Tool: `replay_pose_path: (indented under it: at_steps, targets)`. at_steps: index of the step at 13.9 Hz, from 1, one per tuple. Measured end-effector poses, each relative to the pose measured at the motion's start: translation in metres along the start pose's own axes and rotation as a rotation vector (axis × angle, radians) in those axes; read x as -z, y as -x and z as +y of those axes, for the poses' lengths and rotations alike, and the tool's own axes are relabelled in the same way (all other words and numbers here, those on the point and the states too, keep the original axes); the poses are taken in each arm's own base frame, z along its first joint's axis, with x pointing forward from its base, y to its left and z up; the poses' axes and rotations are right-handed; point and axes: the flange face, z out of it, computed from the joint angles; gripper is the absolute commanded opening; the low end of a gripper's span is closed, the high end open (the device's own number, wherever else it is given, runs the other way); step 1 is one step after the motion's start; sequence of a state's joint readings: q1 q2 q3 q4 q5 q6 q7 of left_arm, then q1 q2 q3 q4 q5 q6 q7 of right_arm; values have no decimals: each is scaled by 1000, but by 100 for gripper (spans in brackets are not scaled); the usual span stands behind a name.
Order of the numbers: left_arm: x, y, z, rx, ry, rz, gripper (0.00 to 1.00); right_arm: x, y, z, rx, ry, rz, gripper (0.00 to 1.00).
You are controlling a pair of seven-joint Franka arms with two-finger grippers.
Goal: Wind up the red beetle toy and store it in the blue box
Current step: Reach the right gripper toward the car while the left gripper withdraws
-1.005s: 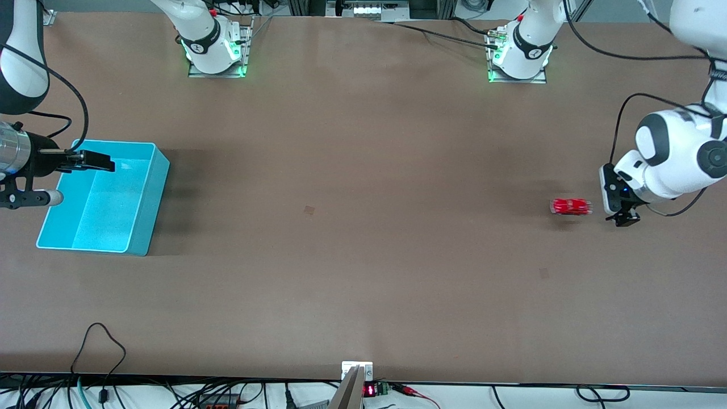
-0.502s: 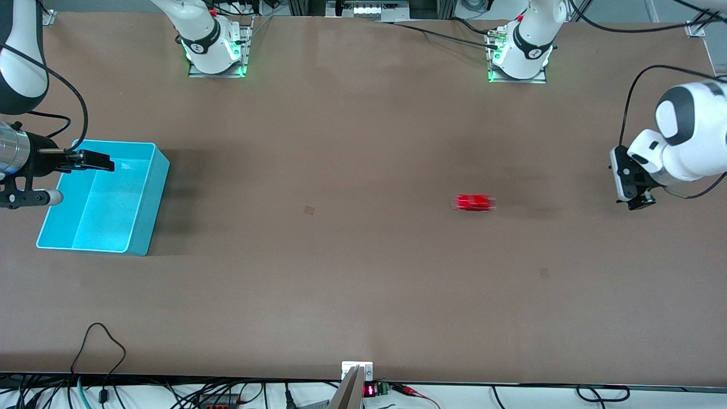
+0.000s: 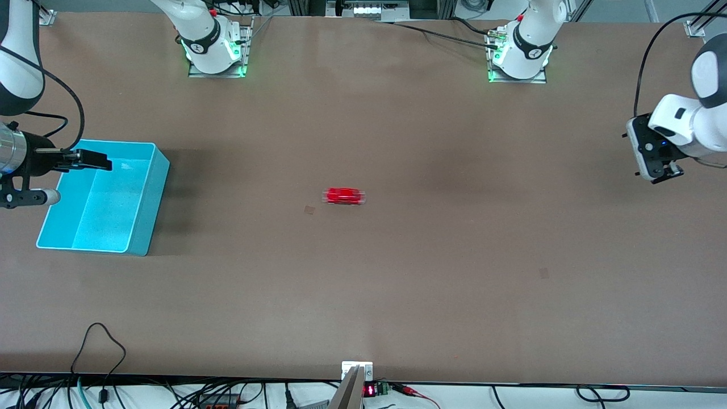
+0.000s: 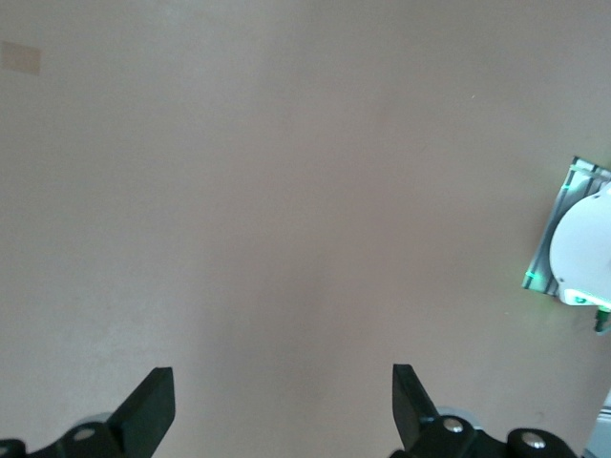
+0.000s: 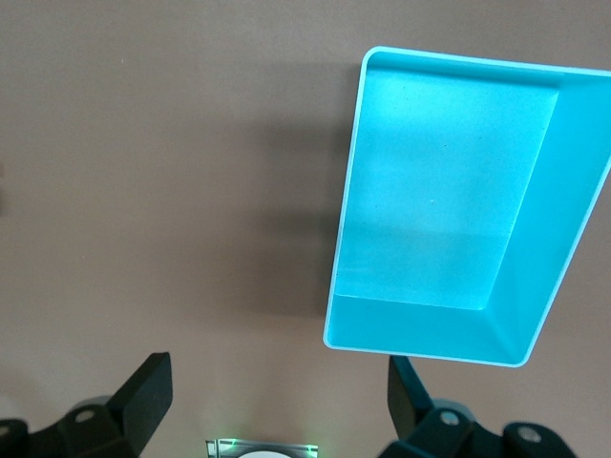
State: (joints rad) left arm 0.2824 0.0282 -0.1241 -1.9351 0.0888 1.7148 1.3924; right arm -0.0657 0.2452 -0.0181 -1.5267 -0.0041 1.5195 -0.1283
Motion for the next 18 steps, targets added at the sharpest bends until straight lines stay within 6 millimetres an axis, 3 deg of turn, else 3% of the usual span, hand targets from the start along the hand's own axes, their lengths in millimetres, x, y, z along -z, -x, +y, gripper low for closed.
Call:
replay_pose_path:
  at_steps: [3,7,12,15,18]
  targets:
    - [22,-18,7,106,5,-11,100,-1,0,5,-8,-2,-1,100]
    - [67,-47,25,349,-14,-24,100,-3,0,11,-16,-5,-4,100]
    - [116,-114,58,664,-76,-17,100,-9,-2,17,91,-24,-12,100]
    - [129,-138,66,776,-87,-2,100,-19,-3,6,169,-36,-30,100]
    - [133,-138,63,902,-68,25,100,-40,-5,-20,252,-22,-6,100]
